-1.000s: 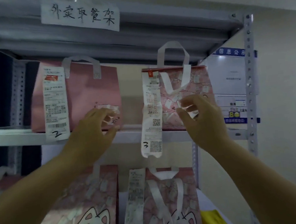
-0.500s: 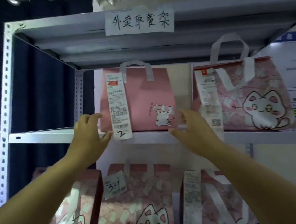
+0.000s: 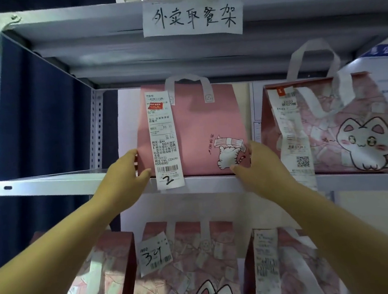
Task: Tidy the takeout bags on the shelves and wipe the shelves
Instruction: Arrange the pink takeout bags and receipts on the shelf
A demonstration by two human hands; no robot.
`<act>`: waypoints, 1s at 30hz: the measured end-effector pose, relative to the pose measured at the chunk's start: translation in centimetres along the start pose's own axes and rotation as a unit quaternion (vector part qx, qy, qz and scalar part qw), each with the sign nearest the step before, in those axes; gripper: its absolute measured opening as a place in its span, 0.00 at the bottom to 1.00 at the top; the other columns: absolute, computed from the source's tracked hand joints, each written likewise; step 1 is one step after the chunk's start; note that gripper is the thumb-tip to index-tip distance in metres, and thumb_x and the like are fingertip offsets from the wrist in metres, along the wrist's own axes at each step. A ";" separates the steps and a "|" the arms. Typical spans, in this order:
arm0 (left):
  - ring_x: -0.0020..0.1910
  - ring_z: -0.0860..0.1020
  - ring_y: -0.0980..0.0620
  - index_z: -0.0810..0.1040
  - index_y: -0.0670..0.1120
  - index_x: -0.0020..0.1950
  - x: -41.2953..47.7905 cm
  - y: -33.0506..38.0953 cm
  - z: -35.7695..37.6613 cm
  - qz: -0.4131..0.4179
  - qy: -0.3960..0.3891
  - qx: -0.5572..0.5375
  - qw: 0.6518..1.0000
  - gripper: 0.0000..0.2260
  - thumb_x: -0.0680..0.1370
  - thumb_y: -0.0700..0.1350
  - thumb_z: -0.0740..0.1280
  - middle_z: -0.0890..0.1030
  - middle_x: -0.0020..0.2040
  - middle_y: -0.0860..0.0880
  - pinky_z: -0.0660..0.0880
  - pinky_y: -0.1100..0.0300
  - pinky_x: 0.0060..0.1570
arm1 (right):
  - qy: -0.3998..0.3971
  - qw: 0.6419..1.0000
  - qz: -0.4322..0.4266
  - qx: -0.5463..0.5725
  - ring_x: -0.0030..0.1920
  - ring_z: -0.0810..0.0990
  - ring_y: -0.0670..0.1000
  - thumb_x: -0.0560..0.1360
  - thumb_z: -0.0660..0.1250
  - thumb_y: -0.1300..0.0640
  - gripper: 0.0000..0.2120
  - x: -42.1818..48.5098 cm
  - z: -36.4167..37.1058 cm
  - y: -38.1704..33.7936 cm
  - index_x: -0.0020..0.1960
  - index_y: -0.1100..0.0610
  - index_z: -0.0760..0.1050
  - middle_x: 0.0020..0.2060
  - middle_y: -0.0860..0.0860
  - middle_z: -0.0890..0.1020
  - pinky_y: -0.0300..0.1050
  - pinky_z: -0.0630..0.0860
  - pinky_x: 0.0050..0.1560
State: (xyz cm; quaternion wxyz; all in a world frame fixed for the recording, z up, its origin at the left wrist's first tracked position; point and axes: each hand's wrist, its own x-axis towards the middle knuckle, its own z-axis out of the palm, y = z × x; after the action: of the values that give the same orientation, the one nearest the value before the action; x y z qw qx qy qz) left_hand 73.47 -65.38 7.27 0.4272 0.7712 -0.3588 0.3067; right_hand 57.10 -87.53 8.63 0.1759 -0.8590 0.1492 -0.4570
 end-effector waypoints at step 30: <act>0.45 0.75 0.59 0.76 0.49 0.51 -20.2 12.6 7.5 0.079 -0.037 -0.131 0.988 0.06 0.75 0.47 0.67 0.77 0.46 0.54 0.72 0.65 0.43 | -0.030 0.996 -0.058 0.058 0.39 0.79 0.39 0.72 0.69 0.52 0.02 -19.7 -10.1 7.3 0.45 0.48 0.77 0.38 0.40 0.80 0.32 0.74 0.39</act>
State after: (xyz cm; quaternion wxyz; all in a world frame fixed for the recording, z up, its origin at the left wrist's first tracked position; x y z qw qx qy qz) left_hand 53.24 -70.85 -6.35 0.4858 0.6885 -0.4710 0.2609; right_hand 37.34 -87.50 -3.75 0.2031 -0.8679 0.0667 -0.4483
